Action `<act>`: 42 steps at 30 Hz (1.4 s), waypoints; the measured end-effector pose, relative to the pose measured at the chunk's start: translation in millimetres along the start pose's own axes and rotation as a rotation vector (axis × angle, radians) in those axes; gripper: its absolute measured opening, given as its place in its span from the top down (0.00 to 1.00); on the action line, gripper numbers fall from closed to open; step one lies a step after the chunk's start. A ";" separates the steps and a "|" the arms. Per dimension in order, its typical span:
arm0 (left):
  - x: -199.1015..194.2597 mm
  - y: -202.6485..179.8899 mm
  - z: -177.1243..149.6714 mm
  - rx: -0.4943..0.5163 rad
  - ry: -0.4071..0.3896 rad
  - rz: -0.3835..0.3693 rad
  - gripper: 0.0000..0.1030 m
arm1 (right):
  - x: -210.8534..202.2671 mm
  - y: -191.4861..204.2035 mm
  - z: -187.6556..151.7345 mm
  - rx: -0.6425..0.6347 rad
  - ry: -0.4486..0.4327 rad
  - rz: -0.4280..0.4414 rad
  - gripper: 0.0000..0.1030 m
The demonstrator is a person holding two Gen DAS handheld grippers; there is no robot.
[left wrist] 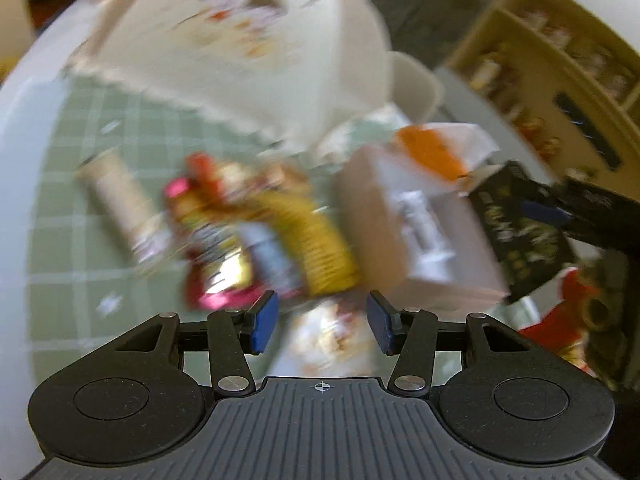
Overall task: Organize snacks
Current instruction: 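Lower the candy tray into the pink box with left while right drops the snack bar in, then reach the left tool to the yellow chip bag and grasp it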
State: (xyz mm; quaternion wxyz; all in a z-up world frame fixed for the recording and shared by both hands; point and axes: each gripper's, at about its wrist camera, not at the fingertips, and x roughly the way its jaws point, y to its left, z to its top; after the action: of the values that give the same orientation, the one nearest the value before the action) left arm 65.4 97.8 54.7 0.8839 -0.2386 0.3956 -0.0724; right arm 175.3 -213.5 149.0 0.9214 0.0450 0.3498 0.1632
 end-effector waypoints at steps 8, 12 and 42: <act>10.9 -3.9 25.5 0.097 -0.064 -0.024 0.48 | 26.8 61.5 -98.9 -0.157 0.240 0.086 0.41; 57.2 -43.2 52.4 0.369 0.015 -0.039 0.48 | 25.2 83.8 -128.1 -0.185 0.287 0.071 0.41; 3.1 58.9 20.8 0.363 0.072 0.100 0.64 | 77.7 132.5 -105.0 -0.215 0.239 0.094 0.41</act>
State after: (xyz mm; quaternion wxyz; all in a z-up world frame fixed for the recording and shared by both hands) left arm 79.2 156.0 36.3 0.9002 -0.0525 0.4188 -0.1072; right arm 125.0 -66.1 47.3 0.8641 -0.0573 0.4348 0.2470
